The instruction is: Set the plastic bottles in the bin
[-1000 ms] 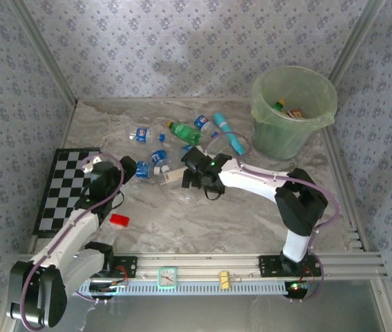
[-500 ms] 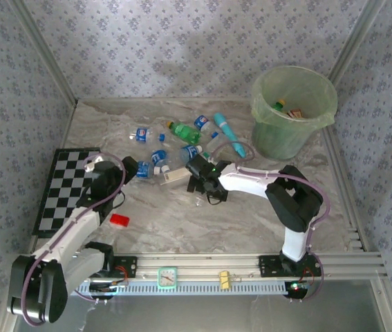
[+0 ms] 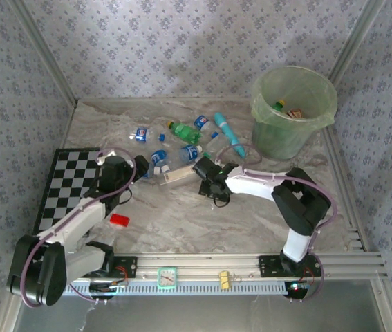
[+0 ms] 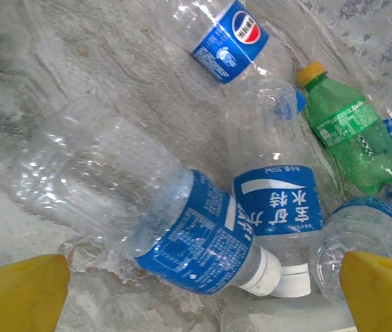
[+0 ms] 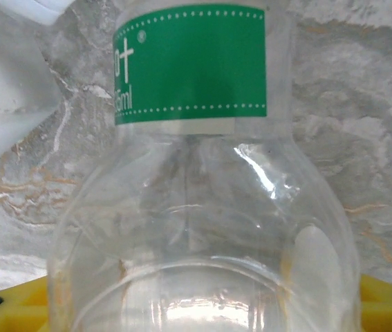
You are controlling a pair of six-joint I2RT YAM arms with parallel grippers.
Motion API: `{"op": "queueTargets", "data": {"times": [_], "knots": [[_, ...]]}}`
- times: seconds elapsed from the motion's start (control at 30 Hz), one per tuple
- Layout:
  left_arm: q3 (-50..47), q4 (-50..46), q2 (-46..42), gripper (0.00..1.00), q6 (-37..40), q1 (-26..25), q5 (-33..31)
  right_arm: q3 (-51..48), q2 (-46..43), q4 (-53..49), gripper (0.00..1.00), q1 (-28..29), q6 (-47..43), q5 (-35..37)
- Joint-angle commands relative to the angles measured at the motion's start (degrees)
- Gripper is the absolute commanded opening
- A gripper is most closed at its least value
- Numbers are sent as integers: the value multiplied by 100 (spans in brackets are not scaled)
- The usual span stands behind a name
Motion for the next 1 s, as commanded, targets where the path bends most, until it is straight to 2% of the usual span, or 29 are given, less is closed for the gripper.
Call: {"op": "queueTargets", "data": {"times": [0.0, 0.2, 0.33, 0.57, 0.77, 0.97], "knots": [[296, 227, 181, 100, 288, -163, 63, -154, -462, -103, 49, -43, -169, 358], [533, 223, 538, 100, 507, -455, 112, -303, -1280, -63, 45, -155, -793, 851], [633, 162, 658, 100, 611, -577, 128, -150, -1750, 94, 44, -333, -1633, 1025], [665, -244, 567, 100, 501, -608, -126, 771, -2293, 320, 42, -1081, -3167, 360], [547, -256, 397, 100, 385, -611, -231, 1931, -2374, 366, 42, -1999, -3708, -487], [528, -274, 310, 100, 359, -611, -268, 2733, -2272, 369, 43, -2788, -4091, -521]]}}
